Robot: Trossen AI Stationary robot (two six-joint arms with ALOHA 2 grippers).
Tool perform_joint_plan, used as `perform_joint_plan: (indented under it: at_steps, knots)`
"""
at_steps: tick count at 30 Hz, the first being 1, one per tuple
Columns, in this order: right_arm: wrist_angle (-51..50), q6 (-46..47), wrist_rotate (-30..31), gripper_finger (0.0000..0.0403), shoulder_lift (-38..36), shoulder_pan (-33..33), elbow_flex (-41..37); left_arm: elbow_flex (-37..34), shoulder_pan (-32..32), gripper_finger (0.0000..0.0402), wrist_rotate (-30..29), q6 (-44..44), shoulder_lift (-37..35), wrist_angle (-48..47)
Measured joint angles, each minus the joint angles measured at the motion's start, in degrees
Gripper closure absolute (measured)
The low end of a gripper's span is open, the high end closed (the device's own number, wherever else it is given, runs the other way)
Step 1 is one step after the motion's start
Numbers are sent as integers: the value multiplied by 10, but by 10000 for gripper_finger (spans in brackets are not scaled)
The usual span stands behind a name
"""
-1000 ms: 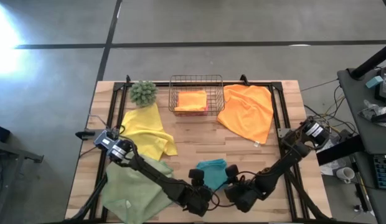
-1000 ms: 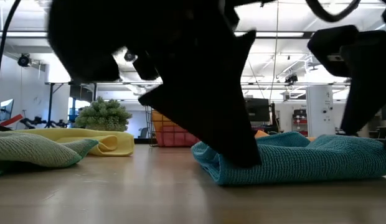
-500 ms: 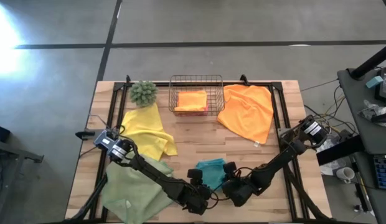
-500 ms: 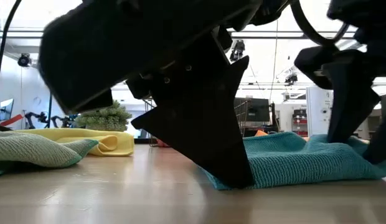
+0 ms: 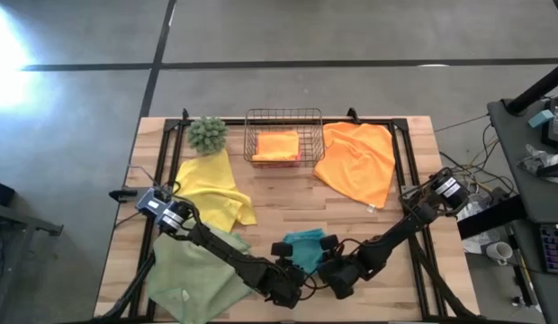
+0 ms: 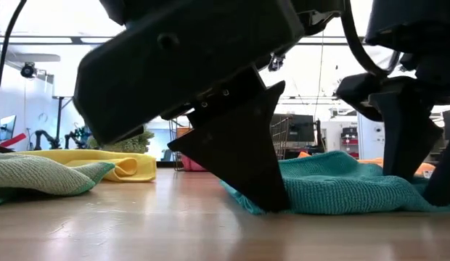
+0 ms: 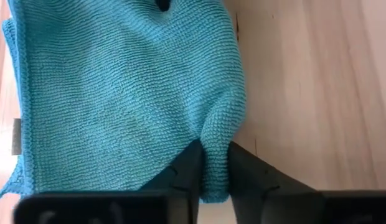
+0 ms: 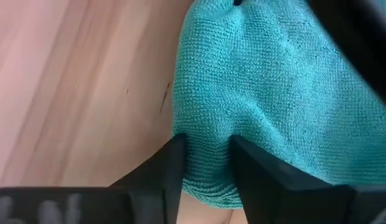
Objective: Fold microfiber towels
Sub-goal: Put the folded blue microfiber towel into the wire basket
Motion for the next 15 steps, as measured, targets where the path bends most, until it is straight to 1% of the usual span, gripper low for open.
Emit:
perform_joint_plan:
  at_steps: [4, 8, 10, 15]
  knots:
    - [5, 10, -2, 325, 7, -5, 0, 0, 0, 384, -2, 1, 0, 0]
    - [6, 19, -3, 379, 7, -13, 0, 0, 0, 396, -5, 1, 0, 0]
    - [5, 19, -1, 388, 7, -16, 0, 0, 0, 396, -6, 1, 0, 0]
    - [-14, 14, 0, 390, -9, -17, 12, -2, 3, 398, -2, 1, -9, -11]
